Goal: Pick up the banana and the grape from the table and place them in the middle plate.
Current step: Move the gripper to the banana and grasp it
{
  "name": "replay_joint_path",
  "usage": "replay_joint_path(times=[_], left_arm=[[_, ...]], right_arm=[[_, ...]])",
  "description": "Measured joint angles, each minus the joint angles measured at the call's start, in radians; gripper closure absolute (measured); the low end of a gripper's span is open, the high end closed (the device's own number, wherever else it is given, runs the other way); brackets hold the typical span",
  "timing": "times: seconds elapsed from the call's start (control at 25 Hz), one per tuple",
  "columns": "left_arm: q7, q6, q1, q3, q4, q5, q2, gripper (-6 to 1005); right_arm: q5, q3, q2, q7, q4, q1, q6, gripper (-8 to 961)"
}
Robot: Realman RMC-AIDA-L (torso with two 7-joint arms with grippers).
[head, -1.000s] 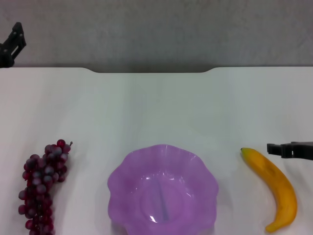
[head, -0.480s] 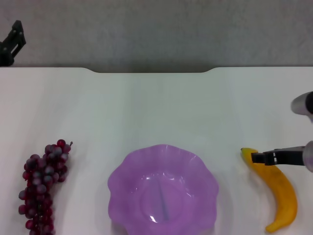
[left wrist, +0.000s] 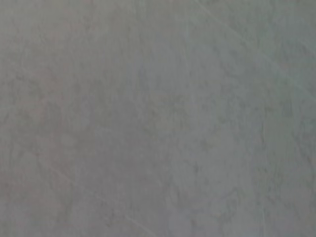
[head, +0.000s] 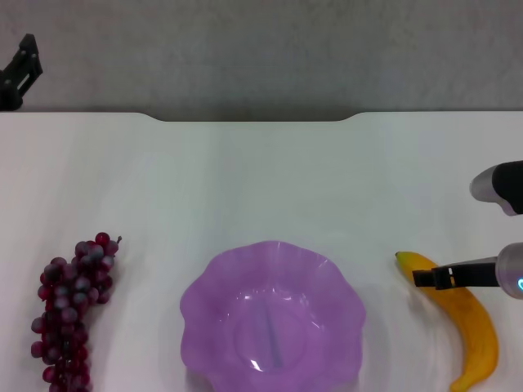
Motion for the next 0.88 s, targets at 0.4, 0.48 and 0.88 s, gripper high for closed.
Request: replay_joint_path(times=[0.4, 0.48, 0.88], left_arm=[[0.0, 0.0, 0.0, 0.0, -0.001, 0.0, -0.001, 265], [0.0, 0.0, 0.0, 0.0, -0.002, 0.0, -0.001, 265], [0.0, 0.0, 0.0, 0.0, -0.003, 0.0, -0.002, 267]], right_arm=[[0.0, 0.008, -0.002, 0.002, 0.094, 0.055, 0.018, 258], [0.0, 0.008, -0.001, 0.002, 0.106, 0.061, 0.018, 259], [-0.002, 0.004, -0.001, 0.002, 0.166, 0.099, 0.019, 262]])
